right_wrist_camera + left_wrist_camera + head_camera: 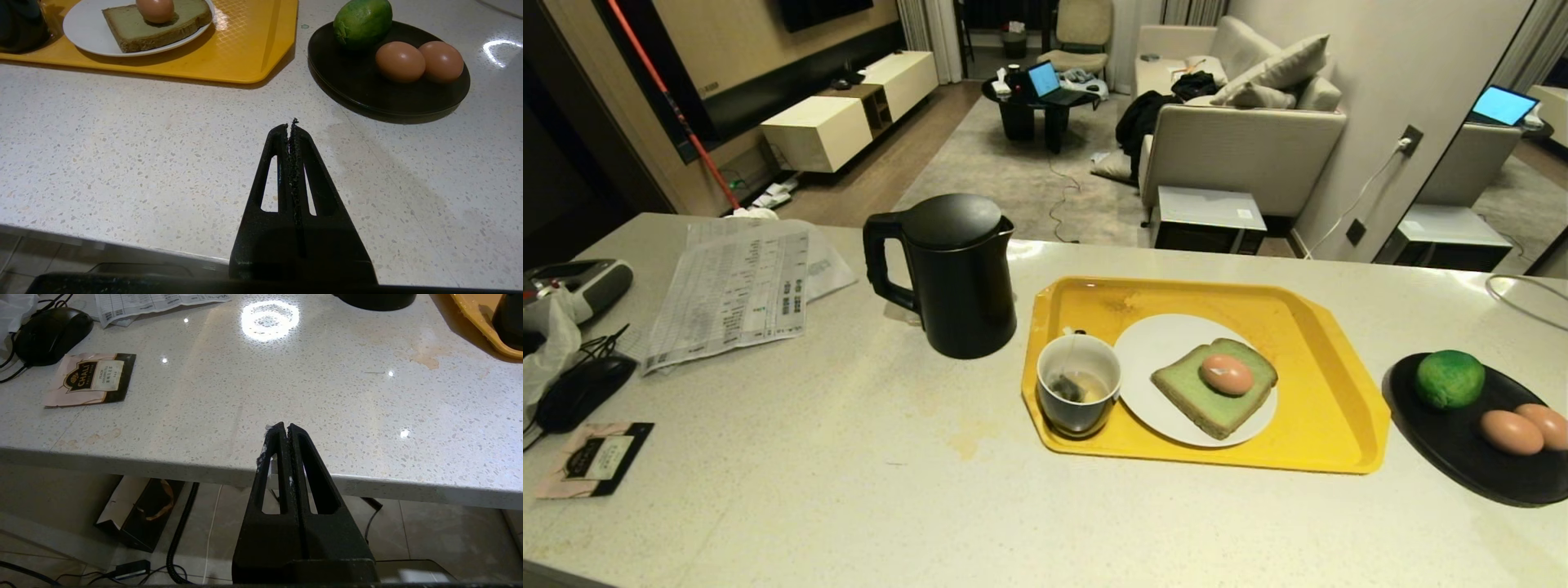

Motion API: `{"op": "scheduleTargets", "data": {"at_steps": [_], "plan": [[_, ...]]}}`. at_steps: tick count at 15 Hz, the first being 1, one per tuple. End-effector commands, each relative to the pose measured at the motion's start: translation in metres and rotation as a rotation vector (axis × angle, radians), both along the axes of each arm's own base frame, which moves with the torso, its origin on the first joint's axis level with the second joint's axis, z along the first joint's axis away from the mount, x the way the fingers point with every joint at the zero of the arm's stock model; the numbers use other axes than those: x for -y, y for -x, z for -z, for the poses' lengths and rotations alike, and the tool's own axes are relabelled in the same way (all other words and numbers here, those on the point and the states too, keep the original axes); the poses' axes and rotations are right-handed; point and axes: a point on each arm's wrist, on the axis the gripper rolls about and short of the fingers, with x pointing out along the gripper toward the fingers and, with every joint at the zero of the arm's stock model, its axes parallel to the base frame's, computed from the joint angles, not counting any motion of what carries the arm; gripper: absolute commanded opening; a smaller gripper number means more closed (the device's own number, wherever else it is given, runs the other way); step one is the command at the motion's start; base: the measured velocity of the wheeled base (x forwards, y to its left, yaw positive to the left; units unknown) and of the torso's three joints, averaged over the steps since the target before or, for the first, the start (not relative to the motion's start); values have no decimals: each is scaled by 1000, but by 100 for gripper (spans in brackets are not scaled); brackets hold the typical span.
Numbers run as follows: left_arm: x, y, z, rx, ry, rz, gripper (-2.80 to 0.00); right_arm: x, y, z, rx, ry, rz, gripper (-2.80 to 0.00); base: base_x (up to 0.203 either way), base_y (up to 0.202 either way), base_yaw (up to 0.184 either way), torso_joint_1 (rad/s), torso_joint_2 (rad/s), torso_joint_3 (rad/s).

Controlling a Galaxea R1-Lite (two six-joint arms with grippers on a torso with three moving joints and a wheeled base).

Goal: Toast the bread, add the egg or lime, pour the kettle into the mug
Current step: Pick up the kettle

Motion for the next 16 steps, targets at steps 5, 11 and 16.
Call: {"op": "scheduleTargets", "data": {"at_steps": [5, 11, 16], "plan": [[0, 3, -21, 15, -13, 6, -280, 0, 0, 1, -3, 0, 0, -280, 0, 0, 0, -1, 6, 4], [0, -50, -105, -210, 30, -11, -280, 0, 0, 1, -3, 0, 0, -280, 0, 0, 0, 0, 0, 0], [-1, -149, -141, -192, 58, 21, -280, 0, 0, 1, -3, -1, 0, -280, 0, 0, 0, 0, 0, 0]]}}
